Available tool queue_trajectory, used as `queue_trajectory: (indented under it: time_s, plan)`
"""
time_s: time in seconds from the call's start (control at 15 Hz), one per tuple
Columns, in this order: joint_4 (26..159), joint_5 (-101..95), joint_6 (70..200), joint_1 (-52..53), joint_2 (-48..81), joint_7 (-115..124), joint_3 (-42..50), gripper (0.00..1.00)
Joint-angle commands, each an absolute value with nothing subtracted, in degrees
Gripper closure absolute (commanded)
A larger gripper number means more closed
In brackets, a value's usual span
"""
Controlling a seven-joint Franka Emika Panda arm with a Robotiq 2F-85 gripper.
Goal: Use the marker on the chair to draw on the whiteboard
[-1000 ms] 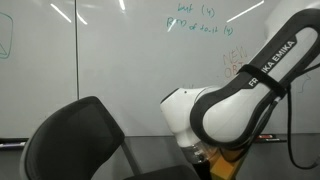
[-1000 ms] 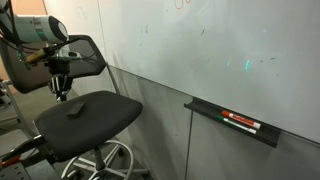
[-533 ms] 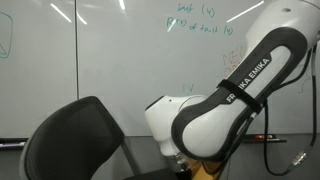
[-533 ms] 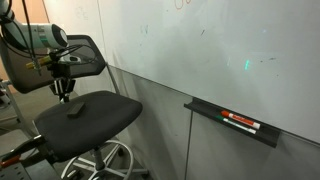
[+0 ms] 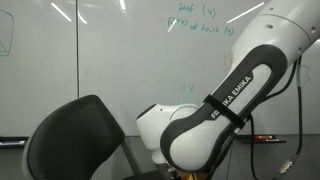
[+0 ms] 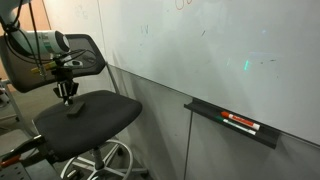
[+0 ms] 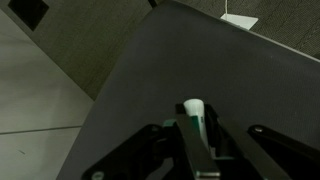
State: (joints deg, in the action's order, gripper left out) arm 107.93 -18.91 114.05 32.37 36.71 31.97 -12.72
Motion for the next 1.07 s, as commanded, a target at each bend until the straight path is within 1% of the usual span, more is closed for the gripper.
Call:
queue_trajectory:
  time_s: [0.0,0.07,0.13,0.2,0.33,0.4,1.0]
  plan:
    - [105.24,-19.89,113.59,34.2,38.27,31.17,-10.67,0.87]
    - [104.85,-20.23,113.26,34.6,38.56,31.45,-10.21,0.74]
    - [106.63,-18.77,114.06,34.12,37.7,31.49,-10.54,0.53]
    - [106.55,-18.78,114.05,34.29,37.83,31.51,-10.3,0.74]
    - [106.65,-18.76,114.05,34.36,37.89,31.51,-10.27,0.57]
    - [106.65,-18.76,114.05,34.38,37.9,31.51,-10.27,0.53]
    - [106.65,-18.76,114.05,34.4,37.9,31.52,-10.27,0.53]
